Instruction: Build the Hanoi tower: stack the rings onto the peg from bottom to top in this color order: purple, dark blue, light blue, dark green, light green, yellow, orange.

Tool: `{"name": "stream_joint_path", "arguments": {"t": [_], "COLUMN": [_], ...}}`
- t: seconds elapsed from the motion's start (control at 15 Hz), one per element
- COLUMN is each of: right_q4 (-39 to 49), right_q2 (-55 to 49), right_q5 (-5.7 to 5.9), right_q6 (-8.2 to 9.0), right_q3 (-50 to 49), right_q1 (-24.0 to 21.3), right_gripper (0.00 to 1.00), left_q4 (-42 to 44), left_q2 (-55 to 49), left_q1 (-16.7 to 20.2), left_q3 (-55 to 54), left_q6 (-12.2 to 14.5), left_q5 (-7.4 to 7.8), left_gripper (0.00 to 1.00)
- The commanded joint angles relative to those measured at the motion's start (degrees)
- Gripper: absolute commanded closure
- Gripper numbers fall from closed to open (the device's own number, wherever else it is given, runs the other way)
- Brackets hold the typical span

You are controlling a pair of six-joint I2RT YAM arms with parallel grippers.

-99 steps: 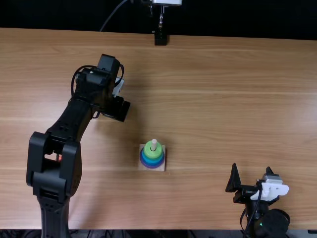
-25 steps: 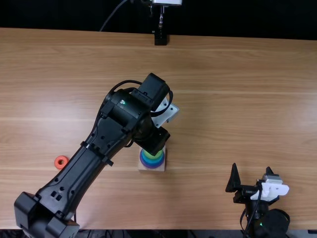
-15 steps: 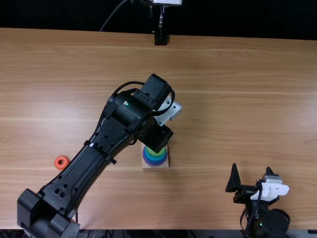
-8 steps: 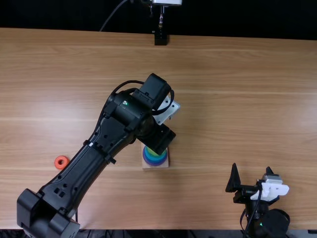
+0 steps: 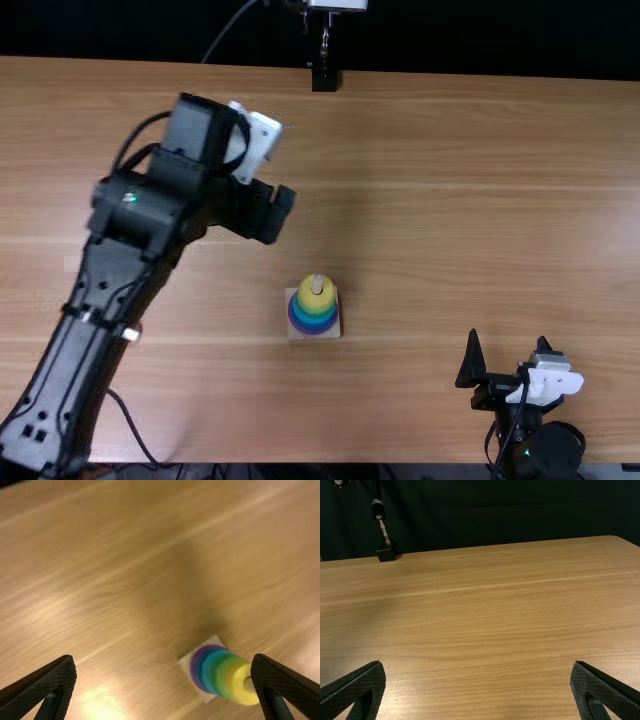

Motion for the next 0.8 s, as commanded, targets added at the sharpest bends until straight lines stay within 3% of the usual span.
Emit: {"name": "stream_joint_path", "arguments": {"t": [0.0,0.07,0.27,0.33,0.47,0.73], "right_q4": [-4.0,-4.0,-4.0,-4.0,-4.0,-4.0], "right_q2": [-1.1,-1.1,-1.1,-1.1,-1.1,-1.1], "right_q5": [0.76,0.76,0.76,0.76,0.76,0.76], "right_q6": [-0.09,-0.09,-0.09,-0.09,-0.09,-0.09], "right_q3": [-3.6,-3.6,-3.6,-3.6,-3.6,-3.6], "right_q1": [-0.6,-0.6,-0.6,-0.6,-0.6,-0.6], "right_gripper": [0.0,0.0,0.0,0.0,0.0,0.0], "left_q4": [-1.5,-6.7,-20.7,-20.6,-18.6,-4.1], "left_q2": [-2.8,-3.9,-5.7,-7.0,-10.1,-17.0], "left_q1": [4.5,8.8,13.2,13.9,14.7,16.2], "left_q3": [-0.5,-0.4,-1.9,-4.5,-13.8,-30.7], "left_q6": [-0.3,-0.3,0.3,0.3,0.4,0.3], "left_q5": [-0.93,-2.93,-15.17,-16.86,-16.65,-16.65], "left_gripper": [0.0,0.0,0.0,0.0,0.0,0.0]}}
